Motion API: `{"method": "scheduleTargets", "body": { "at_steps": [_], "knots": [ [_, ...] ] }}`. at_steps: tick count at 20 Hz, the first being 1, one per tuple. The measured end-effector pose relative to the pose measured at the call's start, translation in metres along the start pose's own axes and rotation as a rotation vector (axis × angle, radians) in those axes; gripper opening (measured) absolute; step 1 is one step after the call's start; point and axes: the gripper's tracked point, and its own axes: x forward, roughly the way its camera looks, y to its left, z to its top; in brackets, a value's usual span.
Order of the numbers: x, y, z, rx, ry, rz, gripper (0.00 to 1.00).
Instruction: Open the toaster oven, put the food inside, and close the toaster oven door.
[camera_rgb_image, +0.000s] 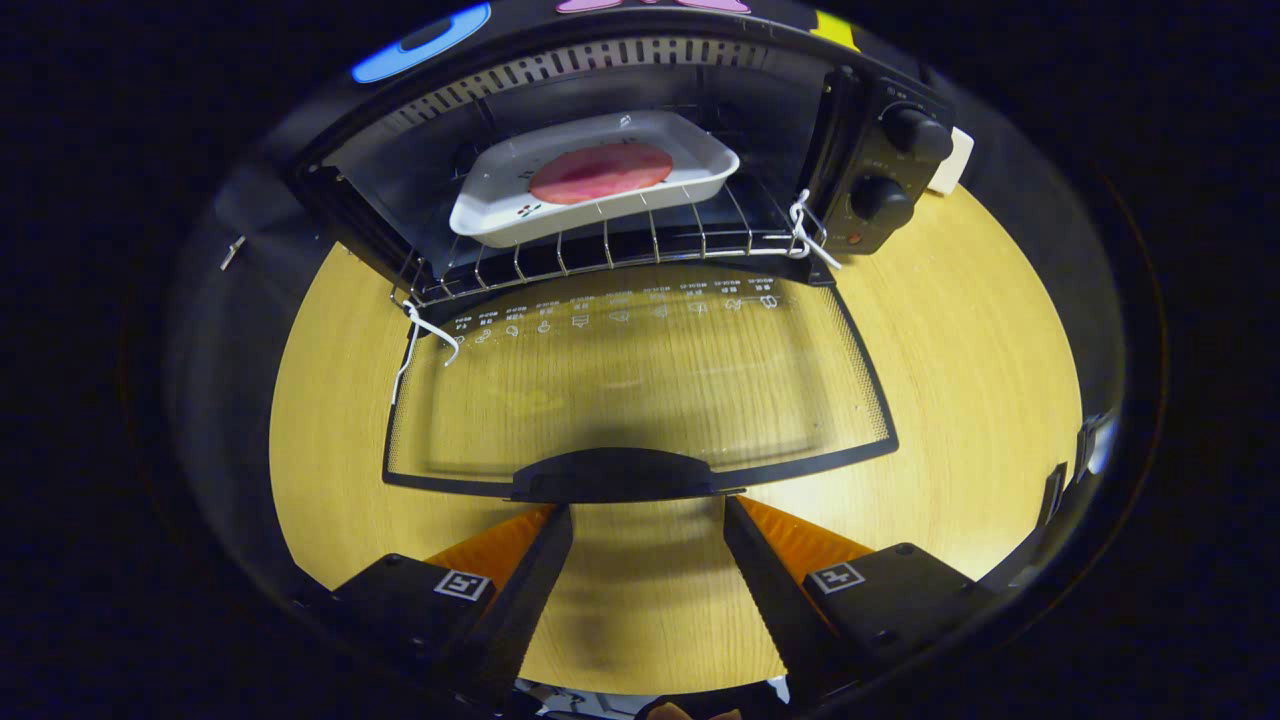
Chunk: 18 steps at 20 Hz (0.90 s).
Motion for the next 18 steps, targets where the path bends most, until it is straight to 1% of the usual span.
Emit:
{"method": "scheduleTargets", "body": {
  "at_steps": [3,10,14,18],
  "knots": [
    [-0.013,0.000,0.005,-0.036,-0.066,-0.002,0.99],
    [-0.051,0.004,0.026,-0.009,-0.213,0.034,0.99],
    [-0.074,0.006,0.047,0.027,-0.272,0.059,0.99],
    [-0.099,0.011,0.079,-0.021,-0.390,0.075,0.99]
  ]
}}
